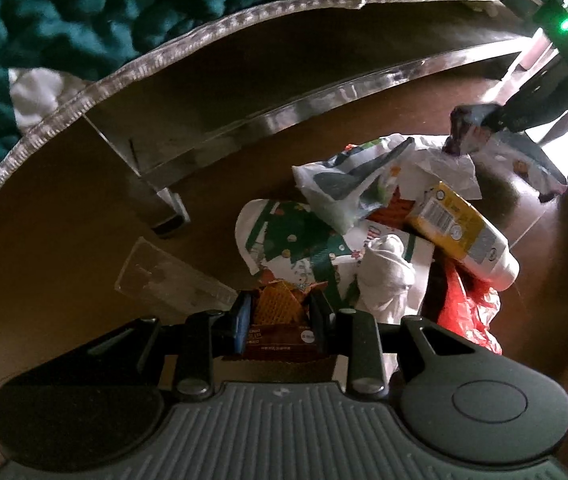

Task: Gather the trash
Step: 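Carry the orange wrapper and purple snack bag over the teal trash bin with both tools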

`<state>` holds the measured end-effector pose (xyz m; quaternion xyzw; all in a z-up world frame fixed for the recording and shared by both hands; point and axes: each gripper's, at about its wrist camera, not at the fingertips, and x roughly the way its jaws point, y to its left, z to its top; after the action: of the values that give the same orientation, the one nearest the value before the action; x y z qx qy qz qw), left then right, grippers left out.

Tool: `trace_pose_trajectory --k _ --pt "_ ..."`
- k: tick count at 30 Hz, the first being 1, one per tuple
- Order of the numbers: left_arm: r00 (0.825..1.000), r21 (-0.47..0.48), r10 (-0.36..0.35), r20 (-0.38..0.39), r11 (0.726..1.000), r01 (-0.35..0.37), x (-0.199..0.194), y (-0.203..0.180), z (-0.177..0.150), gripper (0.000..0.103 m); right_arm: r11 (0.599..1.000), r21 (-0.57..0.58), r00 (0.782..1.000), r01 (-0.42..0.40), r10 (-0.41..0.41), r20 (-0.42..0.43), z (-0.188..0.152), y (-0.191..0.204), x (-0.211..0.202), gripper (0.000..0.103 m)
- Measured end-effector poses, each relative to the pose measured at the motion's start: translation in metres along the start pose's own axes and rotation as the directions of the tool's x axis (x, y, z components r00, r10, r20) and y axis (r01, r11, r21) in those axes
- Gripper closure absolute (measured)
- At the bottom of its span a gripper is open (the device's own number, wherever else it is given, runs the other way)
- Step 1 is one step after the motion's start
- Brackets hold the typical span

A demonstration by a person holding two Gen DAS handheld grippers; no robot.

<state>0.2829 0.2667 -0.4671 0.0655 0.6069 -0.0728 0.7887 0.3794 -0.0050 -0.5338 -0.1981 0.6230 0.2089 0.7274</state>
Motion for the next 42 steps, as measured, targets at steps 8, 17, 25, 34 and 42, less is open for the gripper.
trace_pose_trajectory --k 8,17,25,34,42 --pt "0.997 0.042 -0.021 0.069 0.999 0.018 -0.032 -0.012 0.013 0.073 0.999 0.051 0.995 0.009 -0.014 0.098 -0.022 -0.008 -0.070 0.103" --pt "0.972 0.170 -0.060 0.226 0.985 0.021 -0.122 -0.042 0.051 0.073 0.996 0.094 0.970 -0.003 -0.020 0.241 -0.041 -0.017 -0.197 0.103" --pt "0.931 0.265 -0.091 0.355 0.964 -0.007 -0.237 -0.087 0.077 0.073 0.992 0.122 0.917 -0.031 -0.020 0.399 -0.071 -0.029 -0.332 0.103" --pt "0.888 0.258 -0.068 0.455 0.964 -0.059 -0.353 -0.149 0.079 0.073 0.988 0.146 0.812 -0.042 -0.052 0.581 -0.129 -0.050 -0.466 0.103" --pt "0.852 0.252 -0.050 0.521 0.963 -0.098 -0.443 -0.215 0.089 0.073 0.986 0.161 0.714 -0.048 -0.079 0.696 -0.183 -0.081 -0.568 0.103"
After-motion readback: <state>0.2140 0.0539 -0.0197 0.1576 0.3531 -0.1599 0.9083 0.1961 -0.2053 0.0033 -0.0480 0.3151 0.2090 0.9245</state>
